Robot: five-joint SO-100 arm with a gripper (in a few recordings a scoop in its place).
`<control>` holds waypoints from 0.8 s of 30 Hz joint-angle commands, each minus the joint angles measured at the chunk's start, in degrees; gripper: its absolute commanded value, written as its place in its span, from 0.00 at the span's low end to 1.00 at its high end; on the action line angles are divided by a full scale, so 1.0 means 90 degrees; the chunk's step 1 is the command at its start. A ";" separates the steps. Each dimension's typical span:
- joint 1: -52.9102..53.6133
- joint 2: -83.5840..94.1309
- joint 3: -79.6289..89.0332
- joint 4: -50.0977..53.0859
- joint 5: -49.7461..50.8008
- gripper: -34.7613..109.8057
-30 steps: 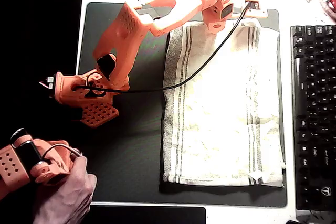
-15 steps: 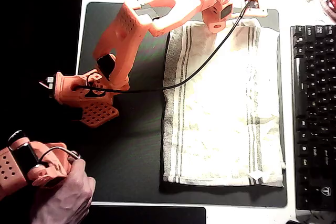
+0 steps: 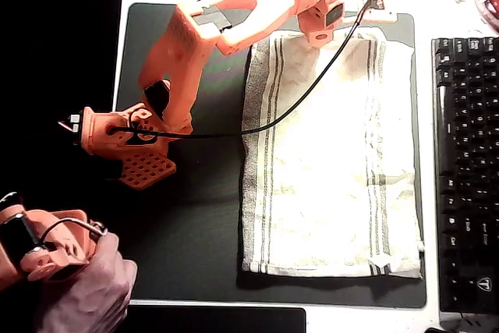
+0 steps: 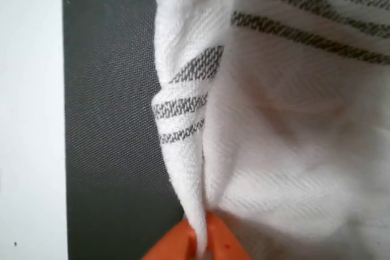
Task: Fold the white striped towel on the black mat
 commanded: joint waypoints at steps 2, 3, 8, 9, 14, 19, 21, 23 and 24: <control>0.0068 0.0781 0.0117 0.0127 -0.0127 0.24; 0.0098 0.0879 0.0156 0.0137 -0.0137 0.24; 0.0264 0.1514 0.0420 0.0205 -0.0273 0.24; 0.0303 0.1650 0.0469 0.0225 -0.0312 0.24; 0.0566 0.2207 0.0508 0.0557 -0.0361 0.24; 0.1016 0.2744 0.0576 0.0811 -0.0527 0.24; 0.1240 0.2930 0.0576 0.0928 -0.0654 0.24; 0.1484 0.3096 0.0586 0.0967 -0.0820 0.24; 0.1621 0.3174 0.0596 0.0986 -0.0918 0.24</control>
